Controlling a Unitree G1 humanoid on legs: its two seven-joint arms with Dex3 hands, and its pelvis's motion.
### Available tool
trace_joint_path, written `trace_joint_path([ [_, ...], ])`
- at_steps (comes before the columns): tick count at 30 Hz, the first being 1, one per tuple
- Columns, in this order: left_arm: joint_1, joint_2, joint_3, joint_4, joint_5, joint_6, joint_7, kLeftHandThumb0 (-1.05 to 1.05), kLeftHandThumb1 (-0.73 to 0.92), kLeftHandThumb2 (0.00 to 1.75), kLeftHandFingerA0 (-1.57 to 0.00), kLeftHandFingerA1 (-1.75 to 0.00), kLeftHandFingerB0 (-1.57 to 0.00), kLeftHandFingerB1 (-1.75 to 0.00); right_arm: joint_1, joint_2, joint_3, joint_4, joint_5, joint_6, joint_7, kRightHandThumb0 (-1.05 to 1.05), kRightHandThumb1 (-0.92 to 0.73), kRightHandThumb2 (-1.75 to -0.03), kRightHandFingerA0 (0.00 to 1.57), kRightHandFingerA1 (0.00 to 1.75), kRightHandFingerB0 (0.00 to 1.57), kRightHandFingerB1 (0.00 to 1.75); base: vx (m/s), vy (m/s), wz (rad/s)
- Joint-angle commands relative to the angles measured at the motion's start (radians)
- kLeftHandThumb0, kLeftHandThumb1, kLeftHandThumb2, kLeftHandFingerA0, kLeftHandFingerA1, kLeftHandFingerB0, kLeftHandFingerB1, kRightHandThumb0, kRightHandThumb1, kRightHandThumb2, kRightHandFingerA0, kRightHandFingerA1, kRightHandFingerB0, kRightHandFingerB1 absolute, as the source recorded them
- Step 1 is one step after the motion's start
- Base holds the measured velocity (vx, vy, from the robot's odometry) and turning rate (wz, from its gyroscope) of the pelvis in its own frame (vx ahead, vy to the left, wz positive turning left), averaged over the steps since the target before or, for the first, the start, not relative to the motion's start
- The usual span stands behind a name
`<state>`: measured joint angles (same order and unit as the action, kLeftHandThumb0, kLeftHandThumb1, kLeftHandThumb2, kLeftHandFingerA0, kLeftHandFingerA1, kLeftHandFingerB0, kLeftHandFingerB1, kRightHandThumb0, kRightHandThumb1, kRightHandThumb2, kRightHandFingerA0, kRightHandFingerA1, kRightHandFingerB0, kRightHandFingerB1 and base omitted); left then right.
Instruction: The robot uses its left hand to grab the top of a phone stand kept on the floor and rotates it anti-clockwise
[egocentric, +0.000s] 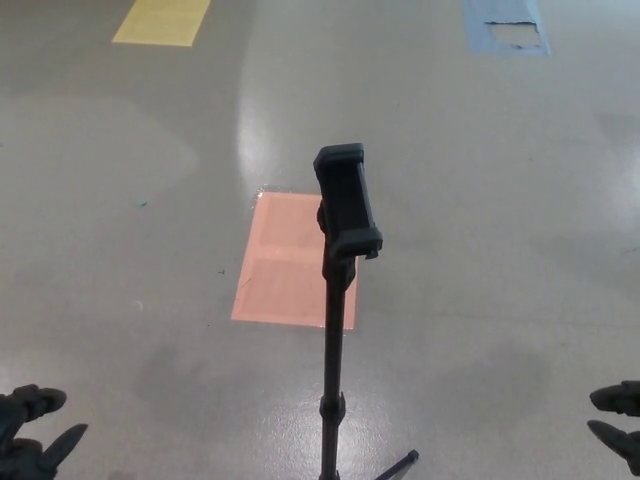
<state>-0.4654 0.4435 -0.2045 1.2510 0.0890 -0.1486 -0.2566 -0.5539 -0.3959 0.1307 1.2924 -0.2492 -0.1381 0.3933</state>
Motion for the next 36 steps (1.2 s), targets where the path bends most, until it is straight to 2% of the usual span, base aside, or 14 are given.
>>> trace_joint_path([
  [1, 0.004, 0.027, -0.001, 0.025, 0.061, -0.085, 0.012, -0.76, 0.65, 1.0, -0.13, -0.45, 0.0, -0.35, 0.016, 0.0, 0.001, 0.001, -0.005, -0.007, -0.015, -0.71, -0.84, -0.66, 0.11, 0.28, 0.13, 0.23, 0.0, 0.0, 0.0],
  [5, 0.006, 0.025, 0.006, 0.032, 0.067, -0.093, 0.01, -0.76, 0.65, 0.99, -0.14, -0.45, 0.0, -0.35, 0.016, 0.005, -0.001, 0.002, -0.001, -0.003, -0.011, -0.69, -0.81, -0.66, 0.1, 0.26, 0.12, 0.24, 0.0, 0.0, 0.0],
  [6, 0.005, 0.024, 0.008, 0.033, 0.069, -0.095, 0.008, -0.77, 0.81, 0.66, -0.17, -0.29, -0.1, -0.24, 0.016, 0.005, -0.004, 0.002, 0.003, -0.006, -0.008, -0.71, -0.83, -0.65, 0.11, 0.29, 0.14, 0.24, 0.0, 0.0, 0.0],
  [7, 0.004, 0.024, 0.009, 0.034, 0.069, -0.096, 0.008, -0.77, 0.81, 0.66, -0.17, -0.29, -0.1, -0.24, 0.016, 0.004, -0.004, 0.001, 0.003, -0.009, -0.007, -0.71, -0.83, -0.65, 0.11, 0.29, 0.14, 0.24, 0.0, 0.0, 0.0],
  [8, 0.004, 0.023, 0.009, 0.035, 0.07, -0.097, 0.007, -0.77, 0.81, 0.66, -0.17, -0.29, -0.1, -0.24, 0.015, 0.004, -0.003, 0.002, 0.002, -0.01, -0.008, -0.81, -0.68, -0.98, 0.0, 0.39, 0.12, 0.37, 0.0, 0.0, 0.0],
  [9, 0.003, 0.023, 0.01, 0.036, 0.071, -0.098, 0.007, -0.77, 0.81, 0.66, -0.17, -0.29, -0.1, -0.24, 0.015, 0.004, -0.002, 0.002, 0.0, -0.011, -0.008, -0.81, -0.68, -0.98, 0.0, 0.39, 0.12, 0.37, 0.0, 0.0, 0.0],
  [10, 0.003, 0.023, 0.011, 0.036, 0.073, -0.098, 0.006, -0.76, 0.65, 0.99, -0.12, -0.45, 0.0, -0.34, 0.013, 0.003, 0.002, 0.001, -0.004, -0.011, -0.01, -0.86, -0.71, -0.98, 0.01, 0.38, 0.08, 0.36, 0.0, 0.0, 0.0],
  [17, -0.009, 0.021, 0.017, 0.04, 0.089, -0.094, 0.005, -0.76, 0.65, 0.99, -0.06, -0.41, -0.04, -0.33, -0.003, 0.002, 0.013, 0.001, -0.013, -0.007, -0.012, -0.84, -0.71, -0.99, 0.0, 0.38, 0.07, 0.35, 0.0, 0.0, 0.0],
  [21, -0.01, 0.02, 0.021, 0.042, 0.096, -0.096, 0.003, -0.74, 0.64, 0.97, -0.07, -0.42, -0.01, -0.34, -0.006, 0.004, 0.015, 0.001, -0.012, -0.01, -0.008, -0.81, -0.69, -0.99, 0.0, 0.39, 0.11, 0.36, 0.0, 0.0, 0.0],
  [23, -0.01, 0.019, 0.02, 0.042, 0.101, -0.095, 0.004, -0.72, 0.63, 0.97, -0.08, -0.42, -0.01, -0.35, -0.006, 0.003, 0.015, 0.001, -0.013, -0.013, -0.007, -0.84, -0.71, -1.0, 0.0, 0.39, 0.08, 0.35, 0.0, 0.0, 0.0],
  [33, -0.016, 0.018, 0.02, 0.047, 0.123, -0.09, 0.002, -0.7, 0.62, 0.95, -0.09, -0.43, -0.02, -0.35, -0.013, 0.005, 0.02, -0.001, -0.019, -0.008, -0.009, -0.84, -0.71, -0.98, 0.05, 0.41, 0.05, 0.38, 0.0, 0.0, 0.0],
  [34, -0.015, 0.017, 0.021, 0.046, 0.123, -0.091, 0.003, -0.71, 0.62, 0.96, -0.1, -0.44, -0.01, -0.35, -0.013, 0.004, 0.021, 0.001, -0.02, -0.009, -0.011, -0.7, -0.86, -0.66, 0.13, 0.3, 0.13, 0.26, 0.0, 0.0, 0.0],
  [35, -0.014, 0.018, 0.022, 0.046, 0.124, -0.092, 0.002, -0.72, 0.63, 0.96, -0.1, -0.43, 0.0, -0.34, -0.013, 0.004, 0.019, 0.001, -0.019, -0.008, -0.01, -0.84, -0.72, -0.99, 0.02, 0.39, 0.03, 0.35, 0.0, 0.0, 0.0],
  [36, -0.014, 0.018, 0.023, 0.045, 0.124, -0.093, 0.002, -0.72, 0.63, 0.96, -0.1, -0.43, 0.0, -0.34, -0.013, 0.004, 0.018, 0.001, -0.018, -0.007, -0.009, -0.84, -0.72, -0.99, 0.02, 0.39, 0.03, 0.35, 0.0, 0.0, 0.0],
])
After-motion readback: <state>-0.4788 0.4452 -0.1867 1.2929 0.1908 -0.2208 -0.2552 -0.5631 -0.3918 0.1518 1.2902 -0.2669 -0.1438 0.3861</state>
